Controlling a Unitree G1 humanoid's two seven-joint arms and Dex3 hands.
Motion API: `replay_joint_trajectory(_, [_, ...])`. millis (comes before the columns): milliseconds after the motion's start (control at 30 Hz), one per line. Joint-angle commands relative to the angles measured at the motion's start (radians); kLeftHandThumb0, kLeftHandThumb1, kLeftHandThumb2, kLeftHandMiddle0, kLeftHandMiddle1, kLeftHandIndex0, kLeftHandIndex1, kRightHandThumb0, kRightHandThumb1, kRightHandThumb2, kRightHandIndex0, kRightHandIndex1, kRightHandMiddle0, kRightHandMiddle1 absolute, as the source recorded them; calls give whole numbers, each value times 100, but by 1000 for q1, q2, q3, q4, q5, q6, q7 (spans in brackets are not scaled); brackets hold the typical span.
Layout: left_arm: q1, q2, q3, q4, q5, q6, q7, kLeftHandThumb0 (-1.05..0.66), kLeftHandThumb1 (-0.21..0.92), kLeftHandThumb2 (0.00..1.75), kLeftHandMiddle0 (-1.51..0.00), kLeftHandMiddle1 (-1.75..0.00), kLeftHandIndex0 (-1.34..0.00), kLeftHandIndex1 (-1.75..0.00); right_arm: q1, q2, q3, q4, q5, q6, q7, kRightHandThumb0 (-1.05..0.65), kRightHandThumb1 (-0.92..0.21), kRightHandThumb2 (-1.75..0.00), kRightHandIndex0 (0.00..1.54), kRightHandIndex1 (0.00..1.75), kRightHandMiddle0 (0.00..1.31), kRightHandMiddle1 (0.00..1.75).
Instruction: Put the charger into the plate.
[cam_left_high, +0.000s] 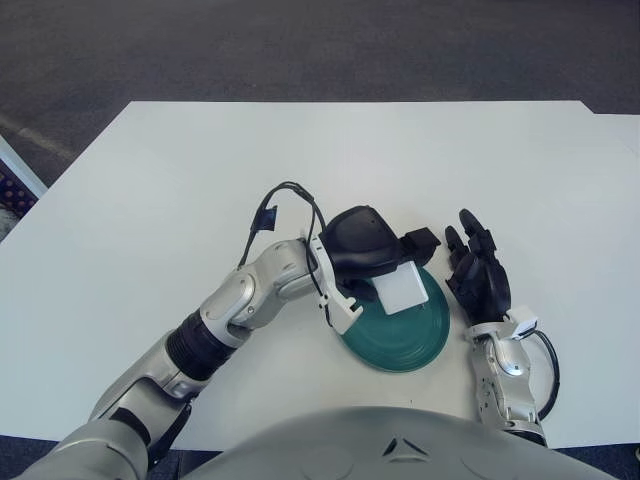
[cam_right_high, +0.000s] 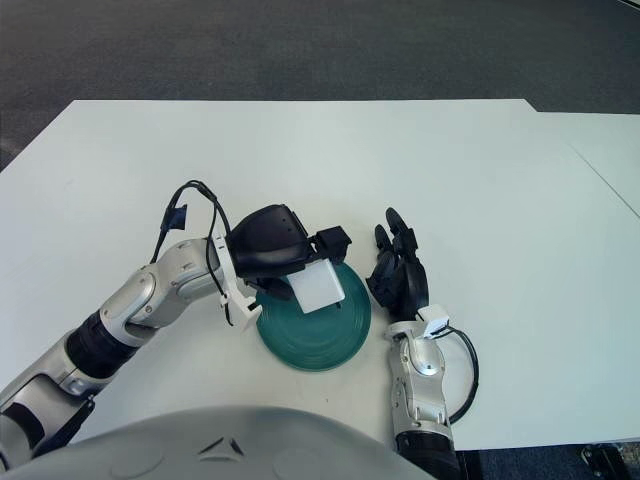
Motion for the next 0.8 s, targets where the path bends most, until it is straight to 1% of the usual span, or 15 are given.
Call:
replay_joint_trajectory(0, [15,5,-9,16,36,-6,1,-47,34,129,-125,-175,-60,-175,73,21,5,79,10,116,-12,-83,-92,-96,12,2,0,32])
replay_joint_trajectory(100, [23,3,-16,69,57,-28,48,-47,35,127,-120,-175,-59,-175,71,23,3,82,2,115,-21,-84,-92,-96,12,2,0,34])
replay_joint_trajectory(233, [22,2,-21,85,68,-58,70,-47,36,127,-117,-175,-58,-175,71,23,3,85,-8,108,-28,-84,-92,-97,13,2,0,35])
replay_joint_trajectory(400, [23,-2,-34,143,94,-85,109,-45,41,120,-115,-175,-54,-175,74,17,5,94,-34,91,-34,-85,-92,-98,12,1,0,30])
replay_joint_trajectory(600, [4,7,-48,176,126,-106,110,-45,41,119,-115,-175,-54,-175,76,15,5,94,-52,89,-44,-87,-92,-99,11,0,0,25])
replay_joint_trajectory(767, [-5,7,-59,197,136,-117,102,-46,38,123,-116,-175,-56,-175,76,14,3,93,-79,89,-63,-88,-92,-99,14,1,0,28])
